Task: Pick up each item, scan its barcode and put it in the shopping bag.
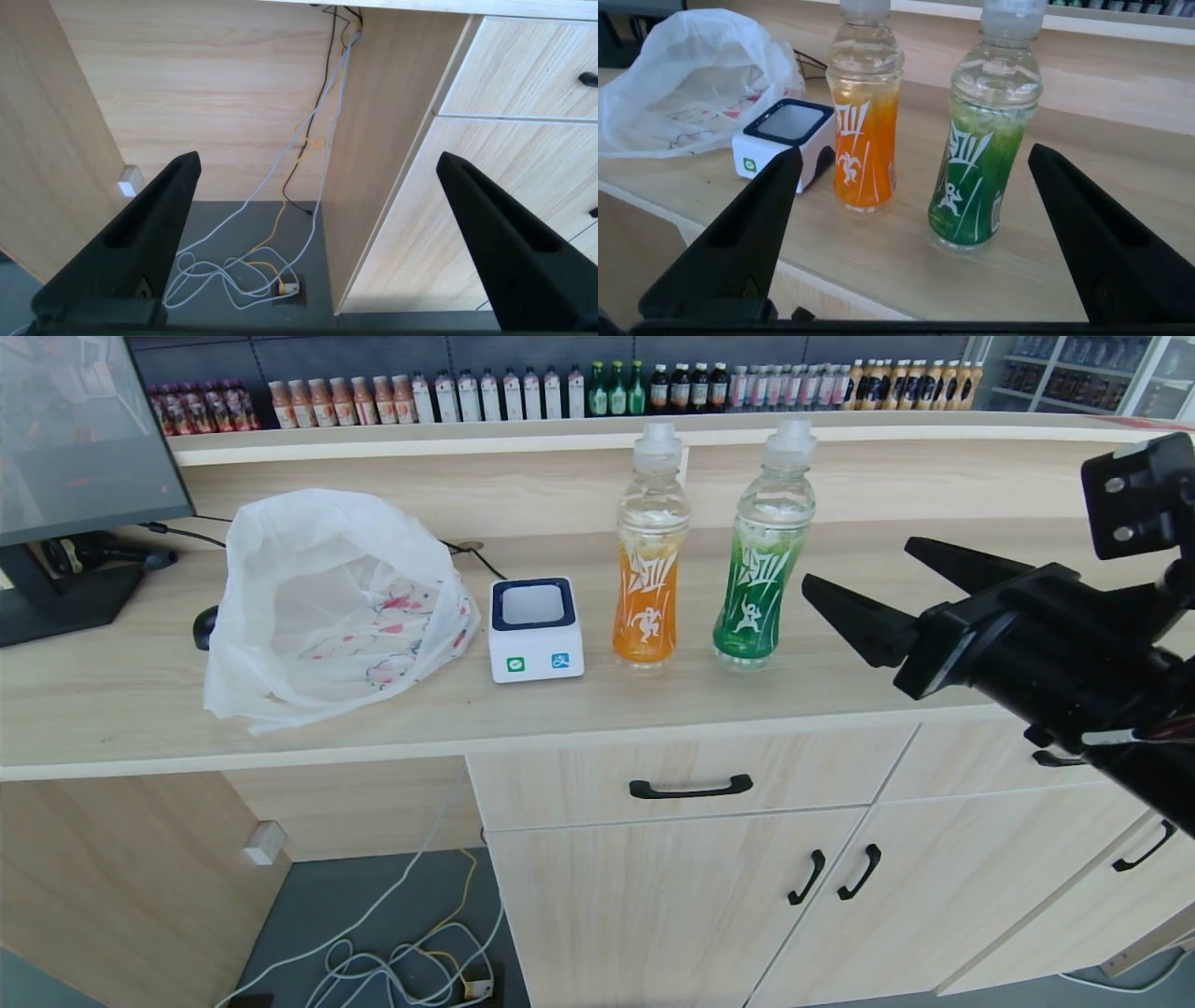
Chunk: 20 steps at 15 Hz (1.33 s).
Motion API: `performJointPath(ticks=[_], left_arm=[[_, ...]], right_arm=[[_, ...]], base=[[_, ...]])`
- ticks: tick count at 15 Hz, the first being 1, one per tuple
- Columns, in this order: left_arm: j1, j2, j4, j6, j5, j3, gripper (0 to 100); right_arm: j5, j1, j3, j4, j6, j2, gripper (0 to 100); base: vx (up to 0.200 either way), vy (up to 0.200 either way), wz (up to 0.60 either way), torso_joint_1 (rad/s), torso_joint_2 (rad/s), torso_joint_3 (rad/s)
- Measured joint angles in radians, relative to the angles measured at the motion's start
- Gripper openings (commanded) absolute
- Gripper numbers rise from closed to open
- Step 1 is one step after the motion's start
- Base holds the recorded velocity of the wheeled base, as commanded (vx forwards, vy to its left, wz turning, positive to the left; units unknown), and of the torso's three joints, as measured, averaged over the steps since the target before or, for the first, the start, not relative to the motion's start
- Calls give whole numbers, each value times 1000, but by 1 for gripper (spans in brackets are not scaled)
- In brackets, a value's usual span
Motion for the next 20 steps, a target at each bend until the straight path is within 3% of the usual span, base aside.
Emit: performJointPath(ticks=[8, 14, 20], left_arm=[[0, 0, 0, 0, 0, 0, 100], [0, 0, 0, 0, 0, 0, 100], [0, 0, 0, 0, 0, 0, 100]], right_arm=[[-74, 154, -194, 4, -3, 172, 100], [-127, 177, -278, 75, 71, 258, 100], [-188, 179, -448, 126, 95, 353, 100]], base=[[0, 0, 0, 0, 0, 0], [0, 0, 0, 0, 0, 0], [0, 0, 0, 0, 0, 0]])
